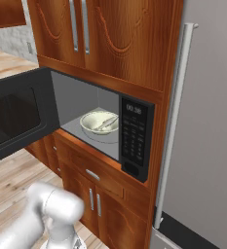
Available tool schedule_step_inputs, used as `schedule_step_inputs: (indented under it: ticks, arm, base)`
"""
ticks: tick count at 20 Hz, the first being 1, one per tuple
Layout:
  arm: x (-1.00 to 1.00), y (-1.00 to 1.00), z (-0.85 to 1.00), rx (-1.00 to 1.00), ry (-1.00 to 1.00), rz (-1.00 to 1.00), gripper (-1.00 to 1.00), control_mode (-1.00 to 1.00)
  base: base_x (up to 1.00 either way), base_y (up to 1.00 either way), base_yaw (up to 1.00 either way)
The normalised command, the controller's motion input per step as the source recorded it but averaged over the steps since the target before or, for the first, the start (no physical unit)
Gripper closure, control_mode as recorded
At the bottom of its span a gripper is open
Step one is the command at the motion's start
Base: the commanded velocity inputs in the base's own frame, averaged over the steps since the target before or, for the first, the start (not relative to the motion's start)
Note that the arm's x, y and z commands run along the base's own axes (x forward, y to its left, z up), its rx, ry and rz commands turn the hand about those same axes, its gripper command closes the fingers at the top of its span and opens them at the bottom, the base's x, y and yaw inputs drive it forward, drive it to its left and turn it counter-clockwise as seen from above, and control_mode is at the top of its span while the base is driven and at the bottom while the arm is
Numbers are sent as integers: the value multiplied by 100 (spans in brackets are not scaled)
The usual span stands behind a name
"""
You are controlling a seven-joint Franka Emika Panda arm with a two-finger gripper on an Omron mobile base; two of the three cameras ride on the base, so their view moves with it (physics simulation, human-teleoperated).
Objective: Remove the pear from the bowl and place it on the small plate. Then place the bowl with only the fish in the microwave, close the door, and press the start button to microwave the fish.
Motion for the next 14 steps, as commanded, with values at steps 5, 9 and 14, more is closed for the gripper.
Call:
schedule_step_inputs:
  ticks: [5,9,14]
  arm:
    - [58,100,-41,-9,7,-9,-100,-100]
    - [71,95,-39,-6,7,-10,-100,-100]
    - [83,37,-42,-1,6,-12,-100,-100]
  base:
    - [0,0,0]
    - [0,0,0]
    - [0,0,0]
